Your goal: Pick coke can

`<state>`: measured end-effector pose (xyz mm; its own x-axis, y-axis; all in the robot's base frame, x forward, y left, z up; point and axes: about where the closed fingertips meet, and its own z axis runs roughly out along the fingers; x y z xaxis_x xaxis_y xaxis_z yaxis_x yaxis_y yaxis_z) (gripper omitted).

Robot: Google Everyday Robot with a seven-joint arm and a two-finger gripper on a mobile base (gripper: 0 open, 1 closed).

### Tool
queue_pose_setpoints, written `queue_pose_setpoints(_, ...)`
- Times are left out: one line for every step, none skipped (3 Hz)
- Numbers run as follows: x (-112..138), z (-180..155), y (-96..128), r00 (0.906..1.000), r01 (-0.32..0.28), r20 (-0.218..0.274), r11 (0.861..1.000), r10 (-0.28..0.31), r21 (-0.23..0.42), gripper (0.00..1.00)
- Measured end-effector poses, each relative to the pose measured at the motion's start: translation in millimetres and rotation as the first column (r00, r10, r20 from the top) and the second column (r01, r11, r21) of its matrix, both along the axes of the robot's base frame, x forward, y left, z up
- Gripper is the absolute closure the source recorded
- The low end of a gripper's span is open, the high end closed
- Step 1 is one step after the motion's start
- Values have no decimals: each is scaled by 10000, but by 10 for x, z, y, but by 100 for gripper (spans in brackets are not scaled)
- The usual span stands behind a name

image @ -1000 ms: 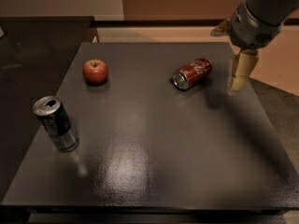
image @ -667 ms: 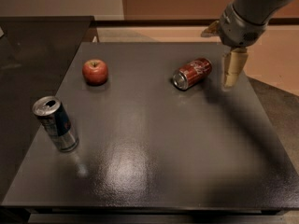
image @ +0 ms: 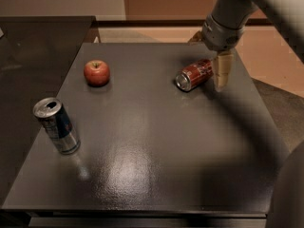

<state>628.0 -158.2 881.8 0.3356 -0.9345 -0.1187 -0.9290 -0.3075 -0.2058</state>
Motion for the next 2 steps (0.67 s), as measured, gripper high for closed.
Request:
queue_pose_setpoints(61,-133,115,9975,-683,-209,9967,674,-440,0)
queue_pose_setpoints(81,-232,178,9919,-1235,-404,9888,1205,-839,0)
